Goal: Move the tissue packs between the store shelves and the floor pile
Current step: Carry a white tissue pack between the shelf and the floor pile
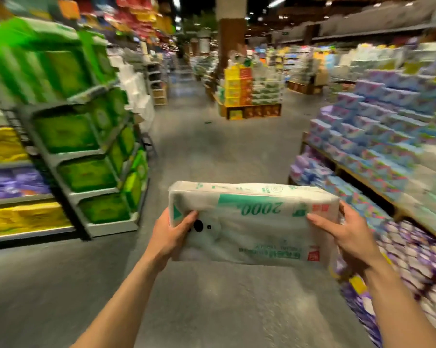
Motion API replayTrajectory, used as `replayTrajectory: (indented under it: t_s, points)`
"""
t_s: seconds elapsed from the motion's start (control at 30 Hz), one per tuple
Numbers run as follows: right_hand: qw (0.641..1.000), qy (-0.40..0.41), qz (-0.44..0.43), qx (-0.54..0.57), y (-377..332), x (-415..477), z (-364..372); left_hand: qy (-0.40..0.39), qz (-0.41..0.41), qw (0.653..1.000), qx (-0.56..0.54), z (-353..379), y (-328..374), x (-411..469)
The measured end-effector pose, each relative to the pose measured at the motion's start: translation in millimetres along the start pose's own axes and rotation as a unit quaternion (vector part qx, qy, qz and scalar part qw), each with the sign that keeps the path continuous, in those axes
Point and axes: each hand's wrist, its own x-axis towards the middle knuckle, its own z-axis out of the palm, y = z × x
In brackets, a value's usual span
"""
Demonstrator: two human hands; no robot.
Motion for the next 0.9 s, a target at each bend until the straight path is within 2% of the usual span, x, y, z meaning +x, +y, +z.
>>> replayTrajectory:
  t_s: [0.13,0.23,0.33,0.47,0.67,0.9]
  points:
    - [0.995,-0.085,-0.043,0.037,-18.6,72.7,149.3,0.065,0.014,0.998,-0.014,-127.9,12.4,59.1]
    - [0.988,-0.127,-0.056,0.067,-35.9,122.8,256.6,0.121,0.026,0.992,0.024,-208.7,13.3,102.1]
    - [0.982,-0.156,-0.074,0.079,-47.5,170.6,343.5,0.168,0.031,0.985,0.032,-267.2,5.2,143.7]
    - [0.961,-0.236,-0.083,0.118,-64.8,249.9,483.7,0.254,0.045,0.966,0.030,-352.1,-8.0,215.1]
    - [0.907,-0.380,-0.117,0.140,-120.5,342.2,691.8,0.390,0.044,0.919,0.039,-477.2,-2.4,283.3]
    - [0.845,-0.505,-0.124,0.121,-152.4,350.3,931.6,0.537,0.004,0.842,0.039,-632.7,-32.5,305.4]
